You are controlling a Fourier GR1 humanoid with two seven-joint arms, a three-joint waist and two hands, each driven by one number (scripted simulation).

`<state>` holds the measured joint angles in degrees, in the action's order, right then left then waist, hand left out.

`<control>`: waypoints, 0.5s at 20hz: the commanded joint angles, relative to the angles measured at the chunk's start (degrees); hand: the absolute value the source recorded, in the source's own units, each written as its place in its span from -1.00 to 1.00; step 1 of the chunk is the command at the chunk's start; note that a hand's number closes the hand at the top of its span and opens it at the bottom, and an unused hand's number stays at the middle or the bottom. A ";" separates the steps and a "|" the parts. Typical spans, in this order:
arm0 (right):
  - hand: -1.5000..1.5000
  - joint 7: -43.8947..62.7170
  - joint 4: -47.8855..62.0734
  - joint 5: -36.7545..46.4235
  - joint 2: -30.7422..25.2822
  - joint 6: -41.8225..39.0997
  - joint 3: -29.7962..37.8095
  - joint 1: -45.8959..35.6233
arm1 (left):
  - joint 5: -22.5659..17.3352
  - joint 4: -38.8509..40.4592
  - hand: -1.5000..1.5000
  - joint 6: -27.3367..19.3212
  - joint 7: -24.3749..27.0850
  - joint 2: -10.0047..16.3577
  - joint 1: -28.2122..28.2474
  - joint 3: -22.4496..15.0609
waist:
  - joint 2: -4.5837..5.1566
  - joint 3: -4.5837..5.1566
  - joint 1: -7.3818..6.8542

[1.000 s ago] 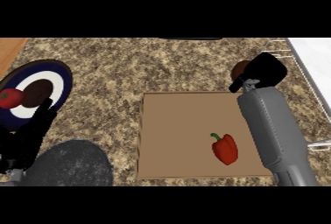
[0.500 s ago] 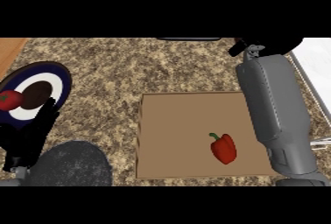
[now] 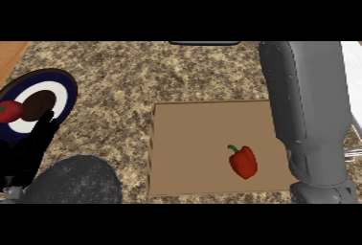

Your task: Pick the cupcake from the tray and place it in the tiered shelf

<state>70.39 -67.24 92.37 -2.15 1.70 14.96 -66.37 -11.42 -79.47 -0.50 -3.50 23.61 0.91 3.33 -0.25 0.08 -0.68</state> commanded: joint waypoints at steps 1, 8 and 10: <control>1.00 14.29 -0.76 5.00 2.05 -3.03 0.38 -6.88 | -0.17 1.22 0.00 0.40 1.25 -0.07 -0.14 0.97 | 0.08 0.03 -0.10; 1.00 8.92 2.19 12.81 -4.61 -12.32 5.58 -12.70 | -0.47 -0.51 0.00 0.69 -0.49 0.29 -0.50 1.33 | -0.02 0.03 0.38; 1.00 9.31 2.79 15.79 -3.92 -12.87 6.02 -10.86 | 1.00 -3.94 0.00 -0.54 -1.23 -1.24 2.29 -0.91 | -0.11 -0.04 -0.07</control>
<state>68.85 -66.13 104.20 -4.82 -3.35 19.67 -74.80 -11.12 -80.87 -0.64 -4.03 22.79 1.59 3.36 -0.25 0.09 -0.52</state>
